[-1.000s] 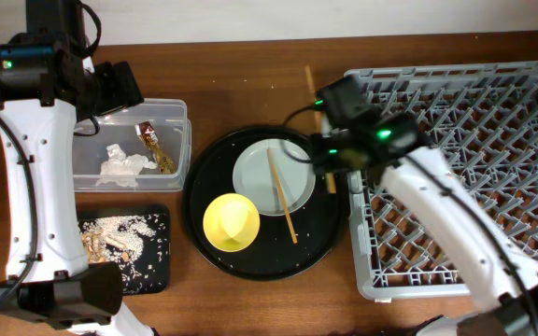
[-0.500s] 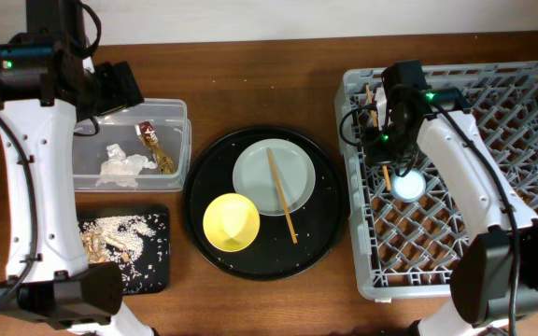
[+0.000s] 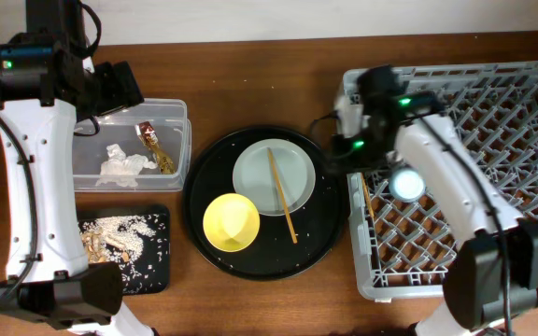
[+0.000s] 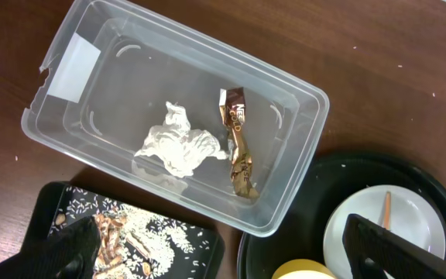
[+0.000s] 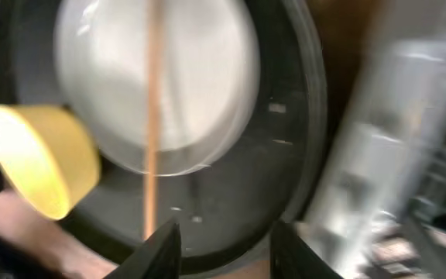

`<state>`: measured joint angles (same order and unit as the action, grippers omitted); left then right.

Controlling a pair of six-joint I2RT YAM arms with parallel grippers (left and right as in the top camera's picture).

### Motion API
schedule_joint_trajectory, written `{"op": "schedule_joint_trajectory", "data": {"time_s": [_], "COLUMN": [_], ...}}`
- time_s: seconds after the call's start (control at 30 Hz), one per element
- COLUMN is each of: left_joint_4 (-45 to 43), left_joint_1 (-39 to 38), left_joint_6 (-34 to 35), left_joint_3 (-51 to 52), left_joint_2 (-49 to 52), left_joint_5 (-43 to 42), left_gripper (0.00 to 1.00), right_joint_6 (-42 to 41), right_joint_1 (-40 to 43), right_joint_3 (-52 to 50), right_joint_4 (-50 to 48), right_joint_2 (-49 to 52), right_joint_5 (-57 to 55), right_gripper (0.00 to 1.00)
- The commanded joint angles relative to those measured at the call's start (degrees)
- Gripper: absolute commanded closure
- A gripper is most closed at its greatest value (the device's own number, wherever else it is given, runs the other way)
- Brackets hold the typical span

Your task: Sort waste into correct bins and load items into the dishwasher rack

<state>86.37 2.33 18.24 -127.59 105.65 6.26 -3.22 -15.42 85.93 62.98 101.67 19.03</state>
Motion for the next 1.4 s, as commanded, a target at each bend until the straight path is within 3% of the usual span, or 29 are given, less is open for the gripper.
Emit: {"op": "schedule_joint_trajectory", "data": {"time_s": [0.0, 0.07, 0.17, 0.4, 0.5, 0.67, 0.87, 0.97, 1.13, 1.37], "left_joint_4": [0.1, 0.0, 0.0, 0.1, 0.1, 0.0, 0.1, 0.1, 0.0, 0.0], "left_joint_1": [0.1, 0.1, 0.1, 0.1, 0.1, 0.1, 0.1, 0.1, 0.1, 0.1], "left_joint_6": [0.4, 0.4, 0.4, 0.4, 0.4, 0.4, 0.4, 0.4, 0.4, 0.4], "left_joint_3": [0.0, 0.0, 0.0, 0.0, 0.0, 0.0, 0.0, 0.0, 0.0, 0.0], "left_joint_2": [0.1, 0.1, 0.1, 0.1, 0.1, 0.1, 0.1, 0.1, 0.1, 0.1], "left_joint_5": [0.7, 0.7, 0.7, 0.7, 0.7, 0.7, 0.7, 0.7, 0.7, 0.7], "left_gripper": [0.0, 0.0, 0.0, 0.0, 0.0, 0.0, 0.0, 0.0, 0.0, 0.0], "right_joint_6": [-0.7, -2.9, -5.2, -5.2, -5.2, -5.2, -5.2, -5.2, -5.2, -5.2], "right_joint_1": [-7.3, -11.4, -16.0, -17.2, -17.2, -17.4, -17.7, -17.7, -17.6, -13.2], "right_joint_3": [-0.7, -1.5, -1.7, -1.7, -1.8, -1.8, -4.3, -4.3, 0.5, 10.3], "right_joint_4": [-2.6, -6.1, -9.6, -13.8, -14.0, -14.8, -17.0, -17.1, -15.0, -3.2], "right_joint_2": [0.5, 1.4, 5.8, 15.8, 16.1, 16.1, 16.2, 16.1, 13.7, 4.1], "right_joint_5": [-2.3, -8.5, -16.4, -16.5, -16.5, -14.8, -14.8, -14.8, -14.1, -14.2], "right_gripper": [0.59, 0.51, 0.5, 0.5, 0.55, 0.78, 0.81, 0.96, 0.96, 0.96]}}
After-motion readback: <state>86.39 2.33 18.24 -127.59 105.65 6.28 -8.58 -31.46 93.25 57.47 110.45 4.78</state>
